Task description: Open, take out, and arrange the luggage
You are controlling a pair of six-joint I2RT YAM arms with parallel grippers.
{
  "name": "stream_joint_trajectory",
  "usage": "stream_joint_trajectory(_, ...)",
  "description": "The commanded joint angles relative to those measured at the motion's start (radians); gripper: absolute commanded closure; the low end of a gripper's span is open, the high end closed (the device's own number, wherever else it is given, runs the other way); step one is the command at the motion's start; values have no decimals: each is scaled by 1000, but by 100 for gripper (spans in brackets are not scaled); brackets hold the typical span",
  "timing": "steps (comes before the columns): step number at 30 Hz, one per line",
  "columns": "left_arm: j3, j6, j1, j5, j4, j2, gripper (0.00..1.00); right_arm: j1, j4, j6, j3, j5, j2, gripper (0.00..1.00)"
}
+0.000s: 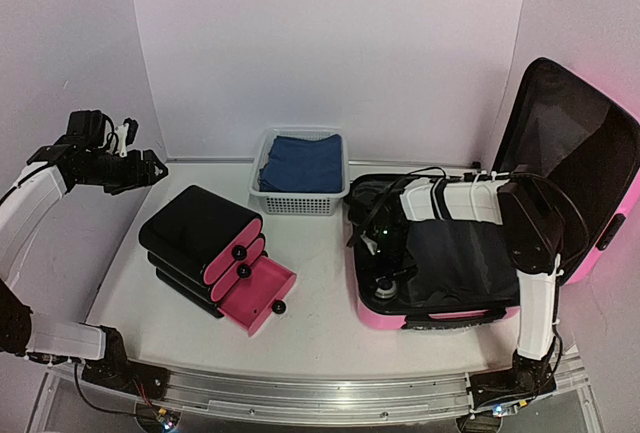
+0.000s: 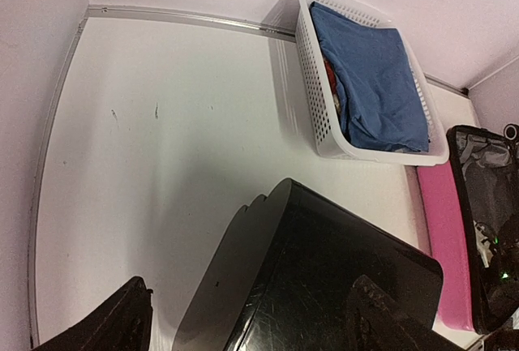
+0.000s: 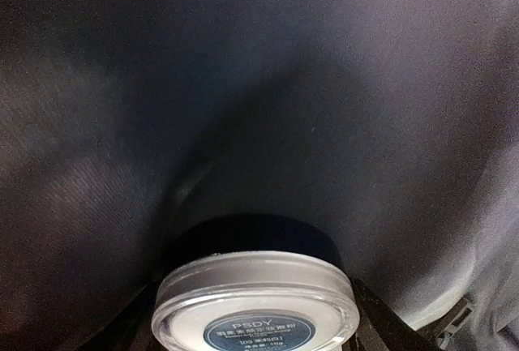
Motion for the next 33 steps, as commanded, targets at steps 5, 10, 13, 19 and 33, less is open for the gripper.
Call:
stream_joint_trajectory(5, 38, -3, -2, 10, 14, -11, 17, 11, 20, -2, 19, 117, -124, 55)
stream_joint_trajectory(10, 31, -8, -1, 17, 15, -6, 17, 3, 102, -40, -50, 186, -274, 59)
stream_joint_trajectory(13, 26, -10, -2, 25, 14, -10, 17, -2, 184, -85, -84, 154, -350, 59)
stream_joint_trajectory(19, 2, -9, -2, 36, 14, -16, 17, 29, 424, -207, -75, -164, -393, 57)
stream_joint_trajectory(33, -41, -16, -2, 198, 14, 48, 19, 244, 648, -242, 144, -255, -51, 56)
